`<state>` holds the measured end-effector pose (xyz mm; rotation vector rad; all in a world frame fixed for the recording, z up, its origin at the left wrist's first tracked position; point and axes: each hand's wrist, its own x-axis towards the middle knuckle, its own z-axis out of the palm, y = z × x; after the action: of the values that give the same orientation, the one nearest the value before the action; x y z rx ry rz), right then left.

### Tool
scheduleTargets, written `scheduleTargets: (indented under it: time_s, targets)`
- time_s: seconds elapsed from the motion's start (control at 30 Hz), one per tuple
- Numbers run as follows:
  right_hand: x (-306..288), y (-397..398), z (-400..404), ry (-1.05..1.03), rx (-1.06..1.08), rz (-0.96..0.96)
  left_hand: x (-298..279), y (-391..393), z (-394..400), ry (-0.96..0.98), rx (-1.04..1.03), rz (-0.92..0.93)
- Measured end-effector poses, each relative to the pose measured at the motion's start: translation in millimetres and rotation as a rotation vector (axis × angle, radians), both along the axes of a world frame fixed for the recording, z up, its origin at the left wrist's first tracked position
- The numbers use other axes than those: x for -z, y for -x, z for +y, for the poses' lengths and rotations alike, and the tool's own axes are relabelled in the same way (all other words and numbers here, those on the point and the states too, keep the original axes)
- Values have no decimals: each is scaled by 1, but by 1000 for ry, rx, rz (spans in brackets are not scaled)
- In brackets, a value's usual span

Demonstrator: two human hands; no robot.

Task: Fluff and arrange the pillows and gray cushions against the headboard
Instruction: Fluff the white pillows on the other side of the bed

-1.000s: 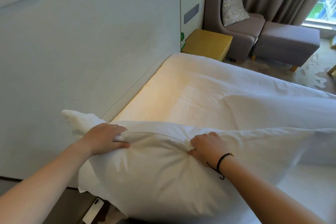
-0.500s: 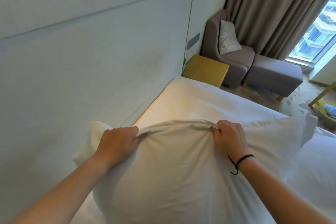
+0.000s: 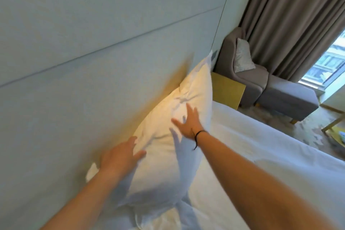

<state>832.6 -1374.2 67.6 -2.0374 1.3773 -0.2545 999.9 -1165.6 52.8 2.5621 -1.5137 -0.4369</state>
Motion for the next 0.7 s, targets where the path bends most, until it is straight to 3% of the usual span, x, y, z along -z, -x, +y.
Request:
scheduleTargets:
  time_s: [0.07,0.17,0.4,0.5,0.7]
  targets:
    - [56,-4,39,-163,-44,89,38,-2,12,-91,-41,81]
    - [97,3,80,-173,25,97,66,5,26,-47,-83,115]
    - [92,5,100,-180,71,-82,56,16,43,25,-22,97]
    - [92,9,112,-204,61,-145,43,2,42,115,7,-50]
    - [84,15,129,-268,-114,-51,35,-32,55,77,-98,-204]
